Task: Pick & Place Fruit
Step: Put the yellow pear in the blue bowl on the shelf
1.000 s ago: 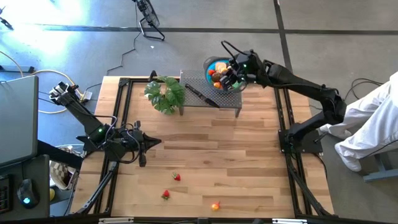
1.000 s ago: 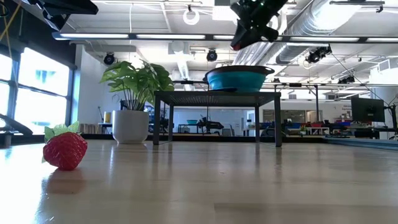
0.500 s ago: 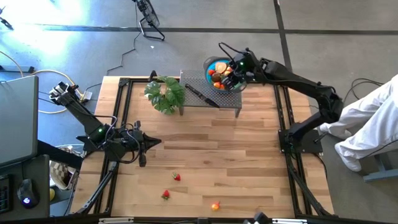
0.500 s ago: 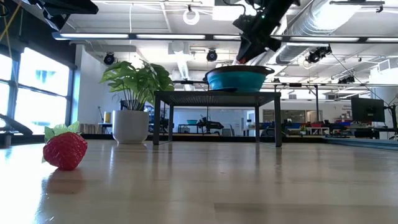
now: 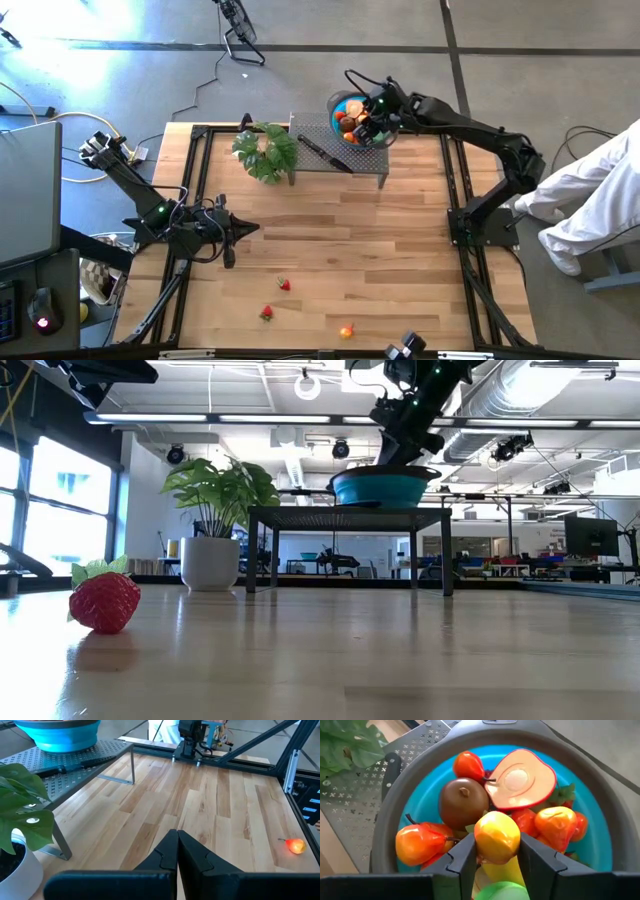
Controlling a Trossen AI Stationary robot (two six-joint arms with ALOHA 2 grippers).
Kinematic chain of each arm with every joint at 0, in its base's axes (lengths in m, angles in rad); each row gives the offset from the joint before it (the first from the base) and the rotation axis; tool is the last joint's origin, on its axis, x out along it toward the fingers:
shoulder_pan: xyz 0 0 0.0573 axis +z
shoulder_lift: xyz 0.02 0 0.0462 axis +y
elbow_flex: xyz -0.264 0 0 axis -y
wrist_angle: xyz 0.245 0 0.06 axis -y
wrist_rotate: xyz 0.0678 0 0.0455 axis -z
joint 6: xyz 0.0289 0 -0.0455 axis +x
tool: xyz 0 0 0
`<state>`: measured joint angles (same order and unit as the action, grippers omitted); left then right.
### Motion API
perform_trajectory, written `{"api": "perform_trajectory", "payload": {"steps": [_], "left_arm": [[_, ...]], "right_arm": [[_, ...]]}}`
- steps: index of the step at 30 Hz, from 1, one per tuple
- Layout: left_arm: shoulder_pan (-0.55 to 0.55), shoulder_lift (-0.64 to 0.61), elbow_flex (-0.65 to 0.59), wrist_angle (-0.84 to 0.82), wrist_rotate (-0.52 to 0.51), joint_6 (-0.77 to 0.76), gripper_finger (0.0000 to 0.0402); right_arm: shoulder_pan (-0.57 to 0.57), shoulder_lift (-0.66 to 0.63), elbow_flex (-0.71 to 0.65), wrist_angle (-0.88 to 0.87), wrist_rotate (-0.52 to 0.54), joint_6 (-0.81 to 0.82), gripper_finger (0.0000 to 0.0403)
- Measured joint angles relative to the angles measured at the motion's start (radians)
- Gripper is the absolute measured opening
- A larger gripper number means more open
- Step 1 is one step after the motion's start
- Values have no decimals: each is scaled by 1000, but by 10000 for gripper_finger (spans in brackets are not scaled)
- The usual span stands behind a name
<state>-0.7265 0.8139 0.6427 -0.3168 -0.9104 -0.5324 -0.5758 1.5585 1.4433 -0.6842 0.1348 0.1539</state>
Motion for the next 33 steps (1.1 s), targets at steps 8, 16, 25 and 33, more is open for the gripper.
{"api": "perform_trajectory", "payload": {"steps": [8,16,25,33], "left_arm": [[0,0,0,0,0,1,0],[0,0,0,-9,0,4,0],[0,0,0,-31,1,4,0],[0,0,0,-31,72,-22,0]], "right_arm": [[22,-7,0,16,-30,-5,156],[39,-51,0,23,4,-23,211],[107,-160,1,27,-81,55,224],[276,-242,2,47,-220,141,184]]}}
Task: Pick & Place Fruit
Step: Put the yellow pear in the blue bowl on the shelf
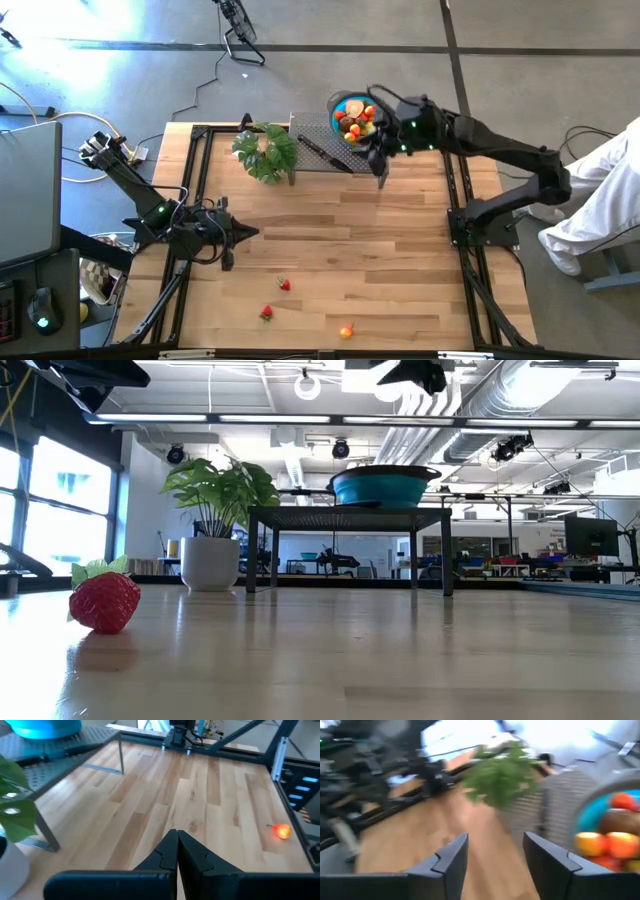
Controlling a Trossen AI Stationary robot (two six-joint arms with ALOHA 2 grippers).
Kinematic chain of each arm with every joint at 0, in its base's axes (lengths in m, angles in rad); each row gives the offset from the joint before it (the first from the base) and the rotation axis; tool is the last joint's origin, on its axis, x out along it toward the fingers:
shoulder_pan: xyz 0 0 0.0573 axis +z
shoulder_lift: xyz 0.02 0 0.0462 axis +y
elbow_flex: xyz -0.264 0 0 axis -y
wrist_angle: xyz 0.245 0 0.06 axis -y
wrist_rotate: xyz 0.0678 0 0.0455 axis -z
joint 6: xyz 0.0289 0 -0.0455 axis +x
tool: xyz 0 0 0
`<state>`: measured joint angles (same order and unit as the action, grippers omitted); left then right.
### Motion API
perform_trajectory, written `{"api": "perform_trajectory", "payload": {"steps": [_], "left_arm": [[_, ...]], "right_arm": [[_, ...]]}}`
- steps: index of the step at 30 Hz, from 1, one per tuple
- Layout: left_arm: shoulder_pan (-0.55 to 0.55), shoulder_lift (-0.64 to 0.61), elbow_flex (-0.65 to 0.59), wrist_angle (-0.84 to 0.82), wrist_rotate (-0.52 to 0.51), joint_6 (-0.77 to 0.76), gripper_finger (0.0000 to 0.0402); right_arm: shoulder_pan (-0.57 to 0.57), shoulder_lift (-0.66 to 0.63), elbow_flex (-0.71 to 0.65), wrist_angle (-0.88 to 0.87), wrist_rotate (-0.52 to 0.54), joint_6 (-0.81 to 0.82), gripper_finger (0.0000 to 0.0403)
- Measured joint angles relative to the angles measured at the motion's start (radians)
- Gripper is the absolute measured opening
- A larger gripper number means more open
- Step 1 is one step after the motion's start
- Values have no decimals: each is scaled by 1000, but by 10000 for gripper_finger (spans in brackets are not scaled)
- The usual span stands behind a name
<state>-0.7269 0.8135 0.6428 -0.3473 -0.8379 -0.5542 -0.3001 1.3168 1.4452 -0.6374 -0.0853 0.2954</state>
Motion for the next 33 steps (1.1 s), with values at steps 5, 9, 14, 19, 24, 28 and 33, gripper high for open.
{"api": "perform_trajectory", "payload": {"steps": [5,9,14,19,24,28,33], "left_arm": [[0,0,0,0,44,-2,0],[0,0,0,1,61,-7,0],[0,0,0,8,140,-64,0],[0,0,0,8,198,-107,0],[0,3,0,6,201,-107,0],[0,3,0,-6,201,-106,0],[0,3,0,-23,201,-106,0]], "right_arm": [[139,-4,0,36,5,63,154],[246,9,0,77,8,99,130],[385,13,0,87,114,146,102],[532,12,0,49,264,232,73],[672,29,0,-20,398,376,44],[760,61,-2,-29,425,462,28],[831,112,-1,-16,411,497,16]]}}
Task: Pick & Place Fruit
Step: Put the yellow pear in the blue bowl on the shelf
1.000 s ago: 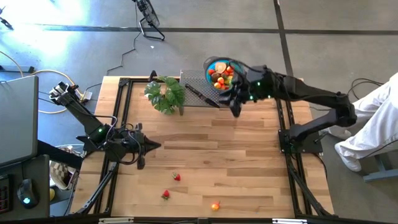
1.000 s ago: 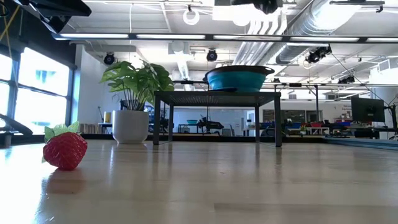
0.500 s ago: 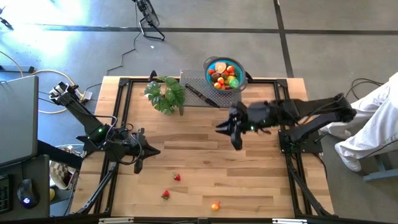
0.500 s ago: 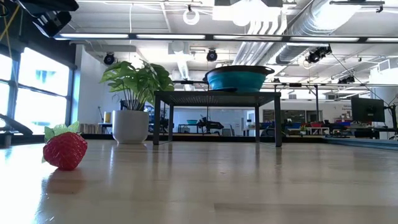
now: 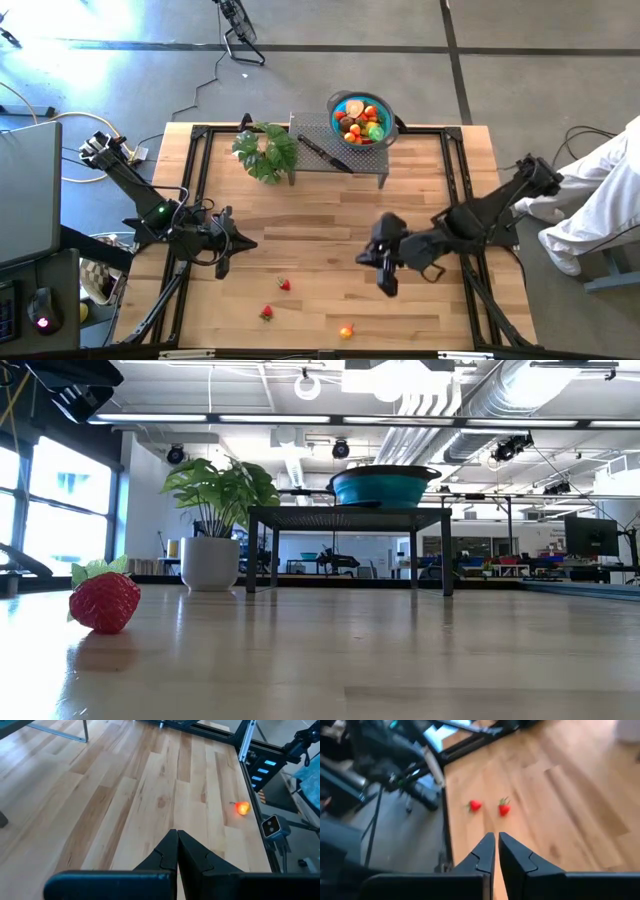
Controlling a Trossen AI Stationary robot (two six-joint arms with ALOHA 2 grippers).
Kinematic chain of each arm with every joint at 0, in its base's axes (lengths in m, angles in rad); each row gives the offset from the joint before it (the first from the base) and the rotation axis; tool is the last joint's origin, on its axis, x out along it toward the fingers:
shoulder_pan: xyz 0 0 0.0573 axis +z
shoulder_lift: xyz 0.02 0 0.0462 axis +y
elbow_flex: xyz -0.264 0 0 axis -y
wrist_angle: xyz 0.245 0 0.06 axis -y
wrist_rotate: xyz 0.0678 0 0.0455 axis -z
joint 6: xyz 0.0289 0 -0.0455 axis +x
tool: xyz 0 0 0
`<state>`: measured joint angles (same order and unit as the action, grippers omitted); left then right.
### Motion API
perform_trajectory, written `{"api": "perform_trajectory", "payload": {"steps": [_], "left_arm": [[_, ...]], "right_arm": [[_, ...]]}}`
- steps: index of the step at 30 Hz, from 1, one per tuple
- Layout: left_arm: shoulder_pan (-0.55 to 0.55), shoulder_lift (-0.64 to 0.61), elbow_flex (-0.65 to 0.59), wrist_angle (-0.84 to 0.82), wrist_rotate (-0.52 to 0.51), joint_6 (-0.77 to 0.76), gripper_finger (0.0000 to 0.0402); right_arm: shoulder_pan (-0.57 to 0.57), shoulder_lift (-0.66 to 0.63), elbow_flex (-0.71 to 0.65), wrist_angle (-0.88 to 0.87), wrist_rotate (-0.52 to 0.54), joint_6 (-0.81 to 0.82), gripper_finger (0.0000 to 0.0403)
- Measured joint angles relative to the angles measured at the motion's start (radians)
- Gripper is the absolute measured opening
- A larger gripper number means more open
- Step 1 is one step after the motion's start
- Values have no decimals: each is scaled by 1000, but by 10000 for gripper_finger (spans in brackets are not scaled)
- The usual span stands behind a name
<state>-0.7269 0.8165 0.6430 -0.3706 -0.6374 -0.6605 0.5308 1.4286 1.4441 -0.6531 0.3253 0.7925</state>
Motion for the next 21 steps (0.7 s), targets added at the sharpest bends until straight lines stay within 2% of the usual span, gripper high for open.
{"api": "perform_trajectory", "payload": {"steps": [10,17,21], "left_arm": [[0,0,0,0,-1,12,0],[0,0,0,0,-1,2,0],[0,0,0,1,-1,1,0]], "right_arm": [[29,52,0,13,-220,-11,11],[12,63,0,14,-258,-14,11],[4,81,0,22,-278,-118,11]]}}
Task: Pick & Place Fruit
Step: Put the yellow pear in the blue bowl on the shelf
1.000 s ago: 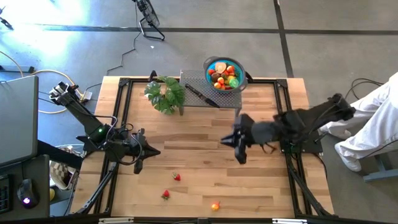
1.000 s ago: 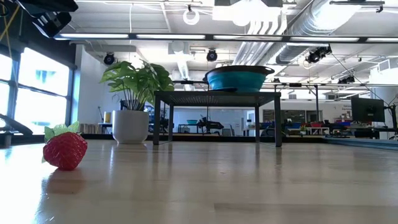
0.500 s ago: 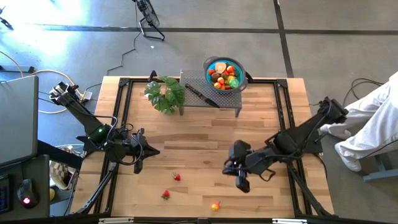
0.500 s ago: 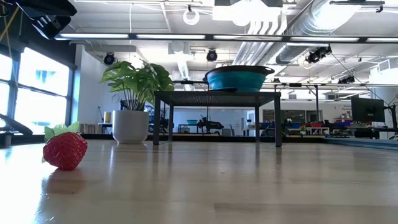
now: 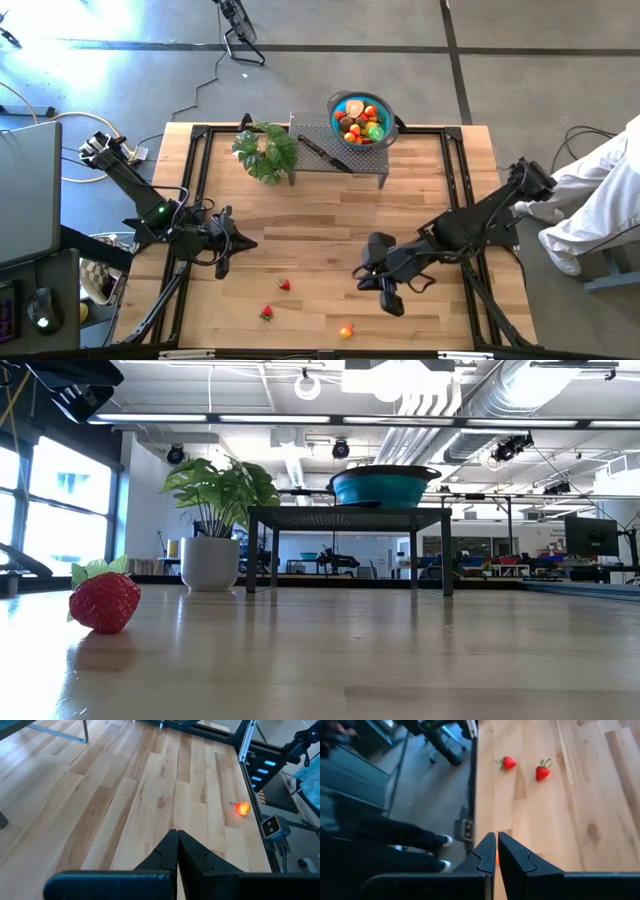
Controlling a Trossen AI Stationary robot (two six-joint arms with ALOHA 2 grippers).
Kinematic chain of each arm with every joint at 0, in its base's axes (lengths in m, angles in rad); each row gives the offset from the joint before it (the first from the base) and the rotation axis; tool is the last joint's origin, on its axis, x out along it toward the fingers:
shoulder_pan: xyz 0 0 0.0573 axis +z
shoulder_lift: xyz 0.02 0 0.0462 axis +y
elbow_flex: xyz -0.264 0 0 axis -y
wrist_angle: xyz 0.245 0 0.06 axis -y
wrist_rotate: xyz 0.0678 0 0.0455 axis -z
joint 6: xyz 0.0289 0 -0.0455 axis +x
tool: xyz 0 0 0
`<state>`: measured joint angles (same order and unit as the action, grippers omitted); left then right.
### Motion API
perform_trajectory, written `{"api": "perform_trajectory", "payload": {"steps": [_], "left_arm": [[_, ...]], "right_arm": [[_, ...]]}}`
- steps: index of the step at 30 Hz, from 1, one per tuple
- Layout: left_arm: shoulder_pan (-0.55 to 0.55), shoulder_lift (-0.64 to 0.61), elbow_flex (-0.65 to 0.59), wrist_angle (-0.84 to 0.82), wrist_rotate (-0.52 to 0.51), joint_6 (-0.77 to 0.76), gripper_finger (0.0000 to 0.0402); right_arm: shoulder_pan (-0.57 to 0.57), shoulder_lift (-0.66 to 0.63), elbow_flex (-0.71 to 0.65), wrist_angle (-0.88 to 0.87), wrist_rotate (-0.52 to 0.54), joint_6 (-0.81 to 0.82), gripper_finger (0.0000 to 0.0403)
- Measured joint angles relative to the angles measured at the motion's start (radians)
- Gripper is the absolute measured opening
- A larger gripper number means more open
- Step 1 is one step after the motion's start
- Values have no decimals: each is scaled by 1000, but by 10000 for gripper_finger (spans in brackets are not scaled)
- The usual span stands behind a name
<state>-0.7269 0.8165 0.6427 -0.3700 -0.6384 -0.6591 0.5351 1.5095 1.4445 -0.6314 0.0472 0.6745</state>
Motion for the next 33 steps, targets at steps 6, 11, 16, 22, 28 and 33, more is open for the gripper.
{"api": "perform_trajectory", "payload": {"steps": [6,11,16,22,28,33], "left_arm": [[0,0,0,0,0,0,0],[0,0,0,0,0,0,0],[0,0,0,0,0,-1,0],[0,0,0,-10,-1,-1,0],[0,0,0,-43,-3,-1,0],[0,0,0,-52,-8,-1,0]], "right_arm": [[0,51,0,52,29,-135,27],[1,90,0,68,26,-231,105],[1,110,0,94,37,-285,213],[1,116,0,102,38,-287,314],[2,118,0,163,30,-287,349],[11,152,0,198,1,-288,346]]}}
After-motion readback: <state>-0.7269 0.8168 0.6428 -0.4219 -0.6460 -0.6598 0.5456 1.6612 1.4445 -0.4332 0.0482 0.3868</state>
